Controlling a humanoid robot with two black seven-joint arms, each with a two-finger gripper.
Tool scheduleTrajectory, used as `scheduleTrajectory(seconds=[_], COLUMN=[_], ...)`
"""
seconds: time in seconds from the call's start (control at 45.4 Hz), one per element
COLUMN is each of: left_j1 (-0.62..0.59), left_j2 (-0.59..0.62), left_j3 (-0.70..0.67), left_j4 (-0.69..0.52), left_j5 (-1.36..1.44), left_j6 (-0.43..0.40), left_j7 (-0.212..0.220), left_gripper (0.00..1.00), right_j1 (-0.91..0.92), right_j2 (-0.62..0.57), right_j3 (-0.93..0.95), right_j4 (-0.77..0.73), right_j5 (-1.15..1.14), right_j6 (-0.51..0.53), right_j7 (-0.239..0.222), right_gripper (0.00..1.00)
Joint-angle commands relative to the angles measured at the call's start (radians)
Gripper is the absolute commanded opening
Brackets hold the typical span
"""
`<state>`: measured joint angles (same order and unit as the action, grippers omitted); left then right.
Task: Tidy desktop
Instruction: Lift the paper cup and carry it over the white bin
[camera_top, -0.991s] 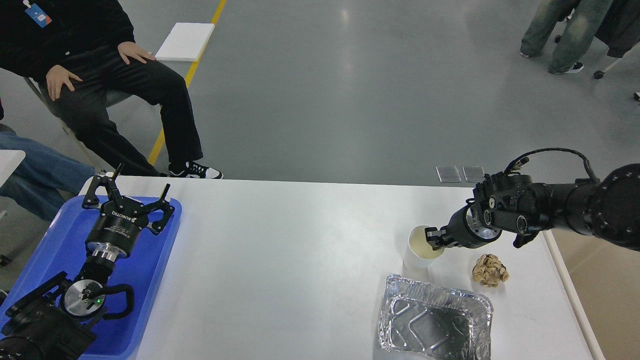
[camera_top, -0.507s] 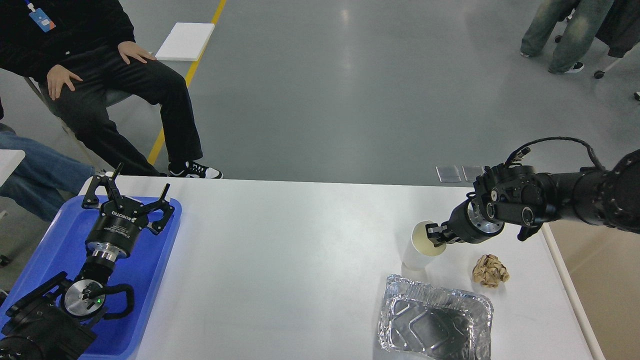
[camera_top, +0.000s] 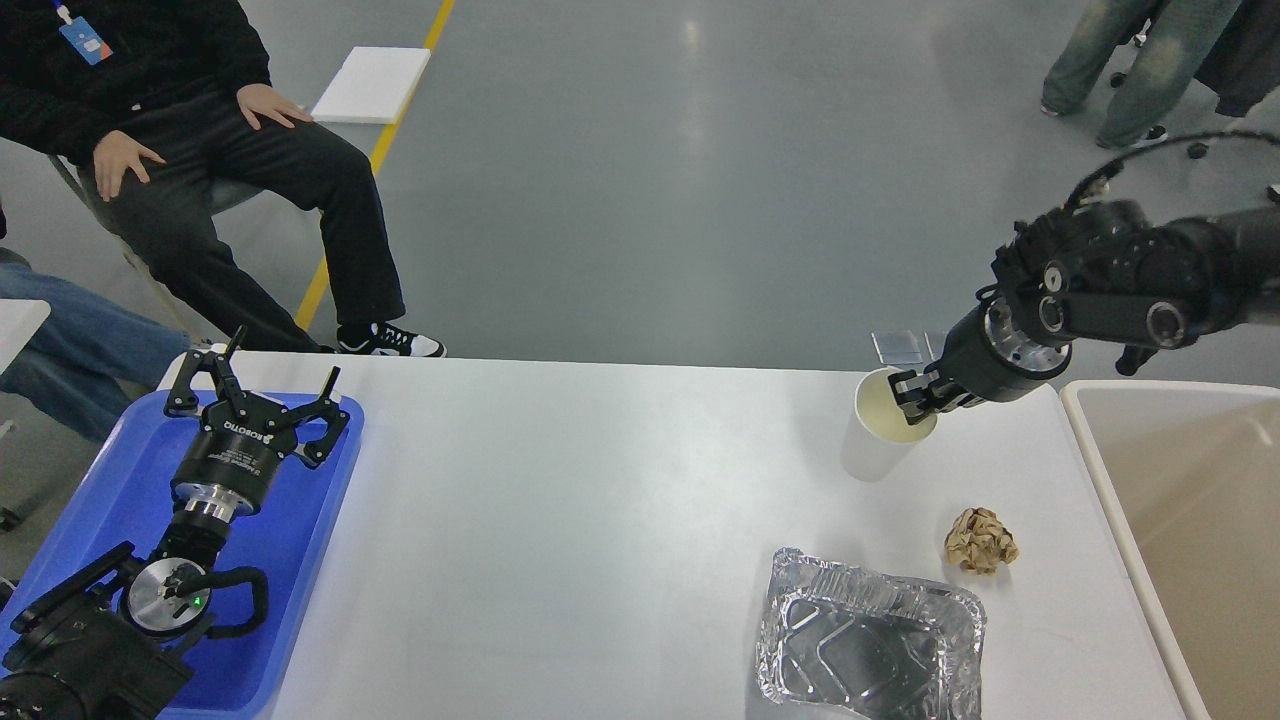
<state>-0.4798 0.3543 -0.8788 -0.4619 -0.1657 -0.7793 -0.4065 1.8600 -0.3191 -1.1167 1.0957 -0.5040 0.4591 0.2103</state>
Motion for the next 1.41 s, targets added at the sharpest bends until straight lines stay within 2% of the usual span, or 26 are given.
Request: scheduleTrajectory(seconds=[0.0, 0.374, 0.815, 0.925, 1.101, 1.388], left_j1=[0.001, 0.001, 0.001, 0.0, 0.0, 0.001], left_j2=[0.0, 0.0, 0.0, 0.0, 0.0, 0.0], left_j3=[0.0, 0.0, 0.0, 0.0, 0.0, 0.0], left_j4=[0.0, 0.0, 0.0, 0.0, 0.0, 0.0], left_j5=[0.0, 0.0, 0.0, 0.0, 0.0, 0.0], left_j6=[0.0, 0.0, 0.0, 0.0, 0.0, 0.0], left_j7=[0.0, 0.0, 0.0, 0.0, 0.0, 0.0], left_gripper=[0.99, 0.99, 0.99, 0.99, 0.99, 0.99], right_j1=[0.191, 0.407, 0.407, 0.366, 0.294, 0.17], right_j2=[-0.075, -0.129, -0.169, -0.231, -0.365, -0.517], right_j3=[0.021, 0.034, 0.009, -0.006, -0.029, -0.067], right_j4=[0.076, 0.079, 0.064, 0.05, -0.025, -0.174], right_j5=[-0.048, -0.06, -0.073, -0.076, -0.077, -0.077], right_j6=[0.113, 0.285, 0.289, 0.282, 0.282, 0.285], right_j7=[0.0, 0.001, 0.0, -0.002, 0.0, 0.0], right_gripper=[0.0, 0.0, 0.0, 0.0, 0.0, 0.0])
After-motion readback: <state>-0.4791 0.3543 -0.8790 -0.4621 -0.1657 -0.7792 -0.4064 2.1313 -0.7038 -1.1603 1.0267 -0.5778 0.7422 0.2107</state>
